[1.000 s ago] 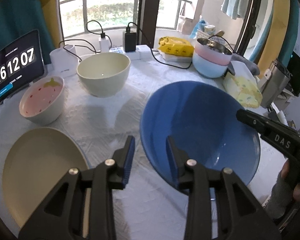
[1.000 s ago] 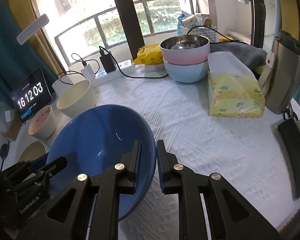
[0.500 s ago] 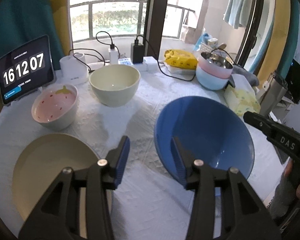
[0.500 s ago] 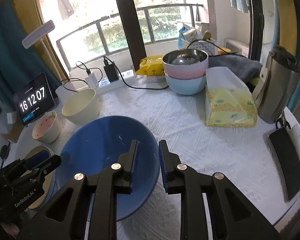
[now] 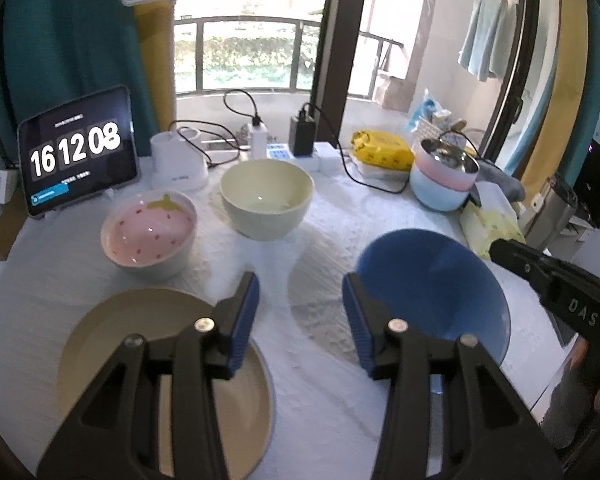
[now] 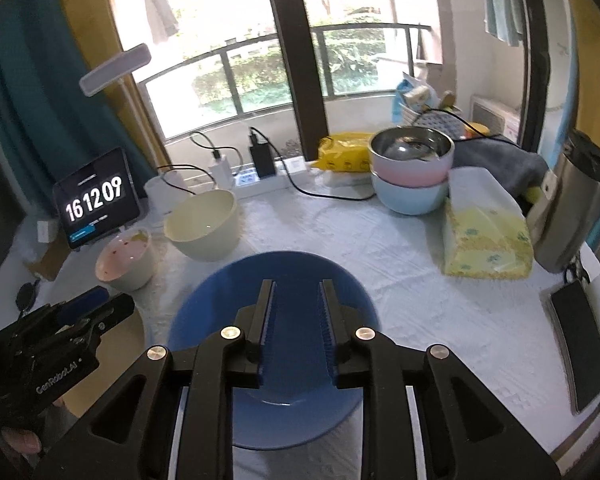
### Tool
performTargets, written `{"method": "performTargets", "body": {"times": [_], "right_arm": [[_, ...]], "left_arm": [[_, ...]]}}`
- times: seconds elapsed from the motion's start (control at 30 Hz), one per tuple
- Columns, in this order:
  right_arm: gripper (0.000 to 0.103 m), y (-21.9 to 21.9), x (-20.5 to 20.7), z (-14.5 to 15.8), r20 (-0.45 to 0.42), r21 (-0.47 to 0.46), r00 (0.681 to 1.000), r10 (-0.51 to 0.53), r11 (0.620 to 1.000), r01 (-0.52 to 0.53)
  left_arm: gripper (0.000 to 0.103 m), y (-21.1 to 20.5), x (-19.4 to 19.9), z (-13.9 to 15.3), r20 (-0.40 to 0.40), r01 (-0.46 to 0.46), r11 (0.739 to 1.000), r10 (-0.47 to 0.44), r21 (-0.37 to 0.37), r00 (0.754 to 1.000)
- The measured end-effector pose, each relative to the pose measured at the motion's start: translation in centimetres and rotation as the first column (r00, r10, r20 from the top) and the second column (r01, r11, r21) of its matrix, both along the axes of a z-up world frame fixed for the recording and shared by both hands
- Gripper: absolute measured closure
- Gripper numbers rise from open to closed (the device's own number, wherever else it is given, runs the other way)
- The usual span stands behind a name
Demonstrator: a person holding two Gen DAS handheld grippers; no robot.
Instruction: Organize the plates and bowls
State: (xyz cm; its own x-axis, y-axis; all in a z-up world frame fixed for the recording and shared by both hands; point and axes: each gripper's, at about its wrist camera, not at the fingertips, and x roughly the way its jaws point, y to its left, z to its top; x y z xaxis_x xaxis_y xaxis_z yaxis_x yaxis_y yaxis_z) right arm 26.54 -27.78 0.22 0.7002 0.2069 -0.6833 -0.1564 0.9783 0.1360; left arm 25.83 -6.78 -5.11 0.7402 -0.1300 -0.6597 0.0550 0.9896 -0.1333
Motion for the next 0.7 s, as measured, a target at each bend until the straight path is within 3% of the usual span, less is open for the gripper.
{"method": "performTargets", "body": {"times": [0.7], "right_arm": [[0.08, 8.4, 2.3, 1.4, 0.012, -0.034, 0.988, 0.157, 0.987, -0.156]], "left_arm": [[0.058, 7.4, 0.5, 2.2, 0.066, -0.12, 0.993, 0.12, 0.001, 0.991]]}}
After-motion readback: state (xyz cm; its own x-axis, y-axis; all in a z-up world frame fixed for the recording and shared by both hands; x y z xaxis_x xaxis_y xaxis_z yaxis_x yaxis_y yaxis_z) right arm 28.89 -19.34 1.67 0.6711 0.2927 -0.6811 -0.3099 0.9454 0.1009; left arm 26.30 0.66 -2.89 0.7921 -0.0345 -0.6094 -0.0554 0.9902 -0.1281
